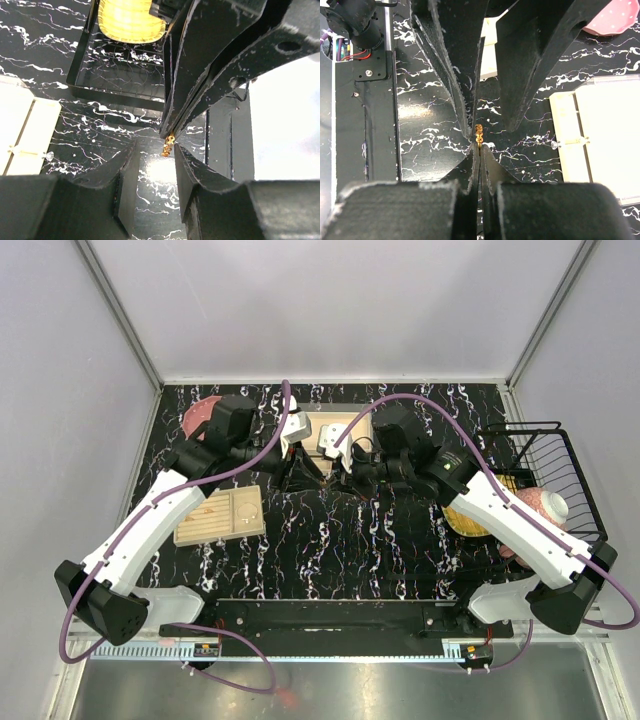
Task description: Organize the mixed jewelry
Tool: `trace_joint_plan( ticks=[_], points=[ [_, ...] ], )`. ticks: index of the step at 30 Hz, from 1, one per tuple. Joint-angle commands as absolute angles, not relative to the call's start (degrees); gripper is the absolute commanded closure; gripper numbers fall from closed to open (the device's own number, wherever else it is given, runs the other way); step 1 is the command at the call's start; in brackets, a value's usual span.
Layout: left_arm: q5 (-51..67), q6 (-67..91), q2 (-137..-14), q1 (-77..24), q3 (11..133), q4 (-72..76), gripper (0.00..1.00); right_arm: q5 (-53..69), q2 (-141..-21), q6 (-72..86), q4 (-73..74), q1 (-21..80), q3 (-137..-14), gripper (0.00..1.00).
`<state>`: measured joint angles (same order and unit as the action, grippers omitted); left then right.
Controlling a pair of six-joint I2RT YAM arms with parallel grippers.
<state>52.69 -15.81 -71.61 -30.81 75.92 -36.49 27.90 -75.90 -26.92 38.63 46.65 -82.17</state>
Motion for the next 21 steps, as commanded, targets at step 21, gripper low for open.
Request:
trace_joint_plan(
  ticks=[21],
  points=[
    [56.07, -13.98, -71.54, -31.55, 75.59, -32.87, 1.0, 27.25, -74.88, -25.93, 35.68, 46.06, -82.88, 1.0]
  ],
)
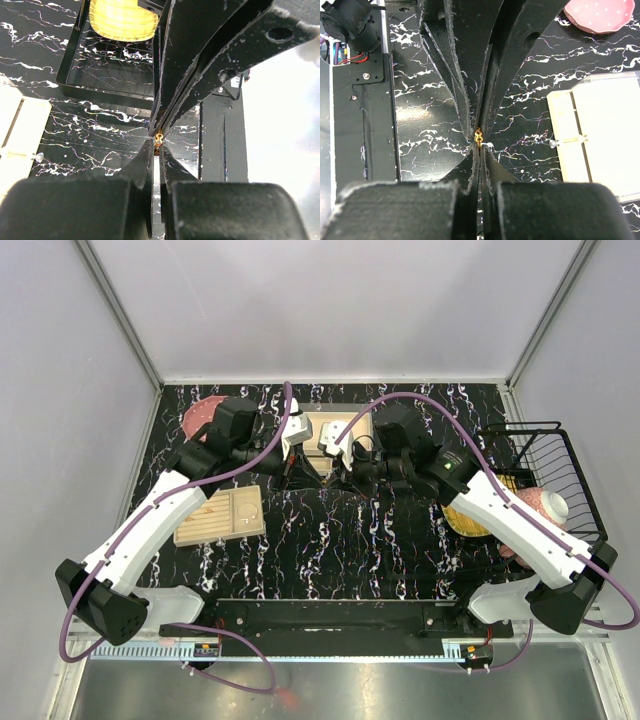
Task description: Organize the mixed jewelry
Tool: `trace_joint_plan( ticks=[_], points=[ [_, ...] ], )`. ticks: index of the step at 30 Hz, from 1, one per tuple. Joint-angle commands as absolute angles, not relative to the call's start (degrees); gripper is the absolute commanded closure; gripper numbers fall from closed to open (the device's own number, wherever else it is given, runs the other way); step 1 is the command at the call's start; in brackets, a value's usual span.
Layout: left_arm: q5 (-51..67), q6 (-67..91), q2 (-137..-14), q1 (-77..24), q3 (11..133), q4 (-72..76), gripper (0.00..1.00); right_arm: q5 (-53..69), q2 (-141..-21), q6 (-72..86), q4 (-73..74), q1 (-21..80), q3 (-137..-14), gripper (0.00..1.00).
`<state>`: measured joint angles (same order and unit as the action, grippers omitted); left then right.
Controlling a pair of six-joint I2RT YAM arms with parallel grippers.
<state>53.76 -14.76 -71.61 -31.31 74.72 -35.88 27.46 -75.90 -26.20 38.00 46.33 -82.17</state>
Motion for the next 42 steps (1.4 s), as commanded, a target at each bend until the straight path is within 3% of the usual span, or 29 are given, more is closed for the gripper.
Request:
trace_joint_plan(
  ticks=[1, 5, 8, 9, 12, 15, 24, 32, 42],
  points=[
    [56.16, -13.89, -71.63, -31.55, 75.59, -32.87, 1.0, 27.25, -74.8, -26.01, 35.77, 46.14, -82.79, 1.0],
    [55.99, -13.8, -71.81, -31.73, 76.02, -32.87, 1.0, 27.51, -74.97, -25.75, 35.77, 46.05, -82.44, 0.99],
    [54.15, -14.15, -71.81, -31.55, 76.03, -32.78, 1.0, 27.25, -75.06, -25.14, 35.86, 46.06, -82.18, 0.84],
    [52.92, -14.59, -71.55, -31.64, 75.94, -32.78, 1.0, 27.25, -74.8, -25.14, 35.86, 46.14, -82.09, 0.7],
    [49.94, -15.81, -71.28, -31.47, 76.02, -32.7, 1.0, 26.9, -74.1, -25.14, 35.95, 46.06, -81.74, 0.54],
    [47.91, -17.74, -71.28, -30.76, 76.72, -33.92, 1.0, 25.32, -73.13, -25.31, 35.77, 46.06, -81.48, 0.45],
    [43.86, -33.03, -71.72, -22.86, 77.61, -47.8, 1.0, 19.69, -68.91, -26.02, 32.79, 43.42, -76.12, 0.42],
    [35.18, -51.91, -72.25, -12.76, 74.36, -64.31, 1.0, 22.06, -67.5, -24.79, 29.01, 36.05, -67.69, 0.42],
    [21.73, -64.24, -76.02, -3.78, 66.28, -67.86, 1.0, 23.73, -69.26, -20.92, 21.01, 33.31, -57.57, 0.44]
  ],
)
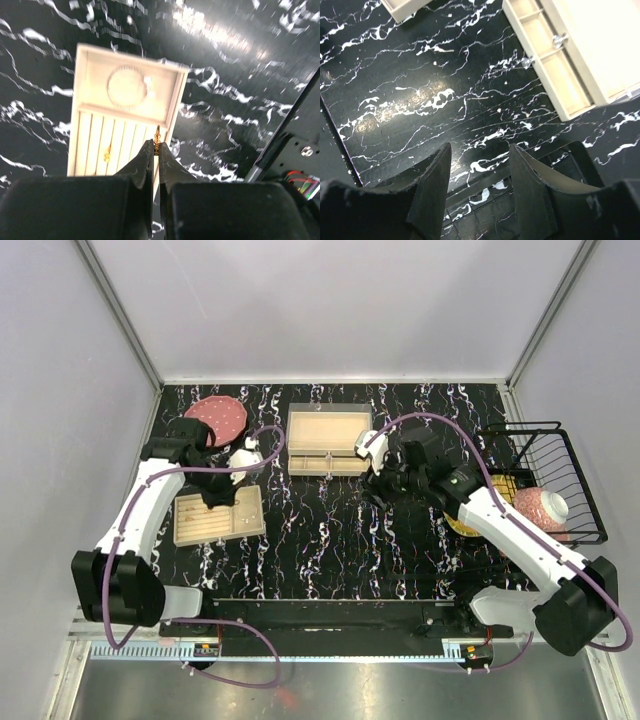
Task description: Organize the mixed jewelry
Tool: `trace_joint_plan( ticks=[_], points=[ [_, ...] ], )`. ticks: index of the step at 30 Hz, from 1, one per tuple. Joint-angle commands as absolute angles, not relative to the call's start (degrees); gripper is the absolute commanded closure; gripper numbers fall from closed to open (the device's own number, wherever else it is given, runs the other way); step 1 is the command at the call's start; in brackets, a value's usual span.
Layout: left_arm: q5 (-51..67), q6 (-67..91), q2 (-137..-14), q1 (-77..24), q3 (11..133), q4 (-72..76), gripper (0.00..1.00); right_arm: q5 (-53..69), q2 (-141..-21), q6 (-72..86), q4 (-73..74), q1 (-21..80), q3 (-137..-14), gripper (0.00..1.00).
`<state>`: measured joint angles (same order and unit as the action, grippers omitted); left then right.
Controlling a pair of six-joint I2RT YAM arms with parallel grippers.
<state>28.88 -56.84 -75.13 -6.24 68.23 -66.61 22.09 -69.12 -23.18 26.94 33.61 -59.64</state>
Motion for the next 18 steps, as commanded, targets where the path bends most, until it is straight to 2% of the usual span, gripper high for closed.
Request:
trace_joint_plan(
  ticks=[1, 18],
  points=[
    [20.67, -64.68, -76.37, -2.74, 64.96, -67.33, 1.0, 23.56, -69.43, -20.83, 21.01, 33.31, -57.39, 0.44],
    [10.29, -67.94, -83.58, 1.49, 59.68, -61.0, 1.0, 19.34, -71.54, -19.6, 24.34, 33.31, -59.85, 0.45]
  ],
)
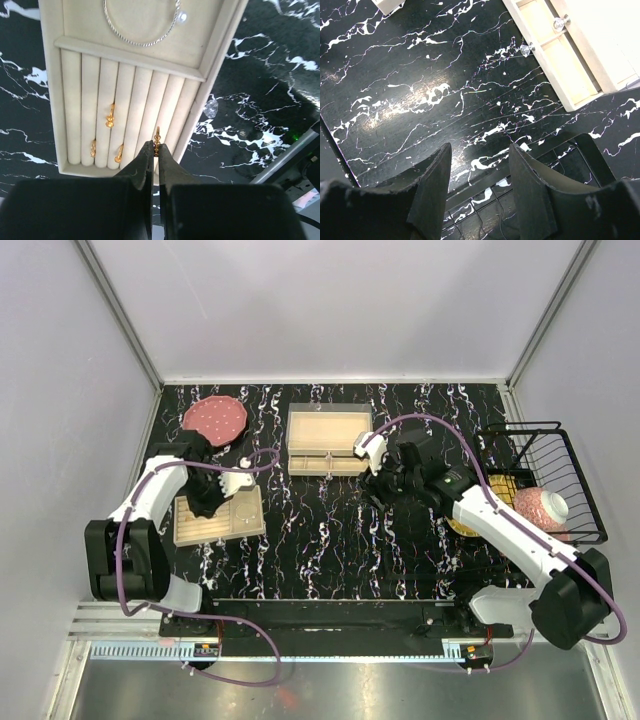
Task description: Organize the mixed jewelry
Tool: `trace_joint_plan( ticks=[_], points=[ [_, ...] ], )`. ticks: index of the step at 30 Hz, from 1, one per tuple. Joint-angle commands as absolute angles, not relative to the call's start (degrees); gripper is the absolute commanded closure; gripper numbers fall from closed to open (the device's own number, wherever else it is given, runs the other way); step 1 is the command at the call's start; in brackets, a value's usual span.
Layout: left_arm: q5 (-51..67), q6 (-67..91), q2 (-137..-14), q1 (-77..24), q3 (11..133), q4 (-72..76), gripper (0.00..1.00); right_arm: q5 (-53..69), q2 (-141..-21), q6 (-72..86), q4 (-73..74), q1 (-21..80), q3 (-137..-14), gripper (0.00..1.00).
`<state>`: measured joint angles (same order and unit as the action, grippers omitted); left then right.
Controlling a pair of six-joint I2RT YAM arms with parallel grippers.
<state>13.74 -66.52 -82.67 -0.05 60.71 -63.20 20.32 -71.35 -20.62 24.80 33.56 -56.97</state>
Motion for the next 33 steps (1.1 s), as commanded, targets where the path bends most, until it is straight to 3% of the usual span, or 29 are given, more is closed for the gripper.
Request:
trace_joint_plan(
  ticks=[1, 33],
  points=[
    [9.94, -67.85, -83.67, 1.41, 59.42, -60.21, 1.0, 19.34, -71.8, -19.51, 24.52, 33.31, -60.03, 0.45],
    [1.67, -68.03, -87.19, 1.84, 58.01, -56.16, 1.0, 19.08, -79.01, -20.57, 27.86, 33.31, -61.17, 0.46]
  ],
)
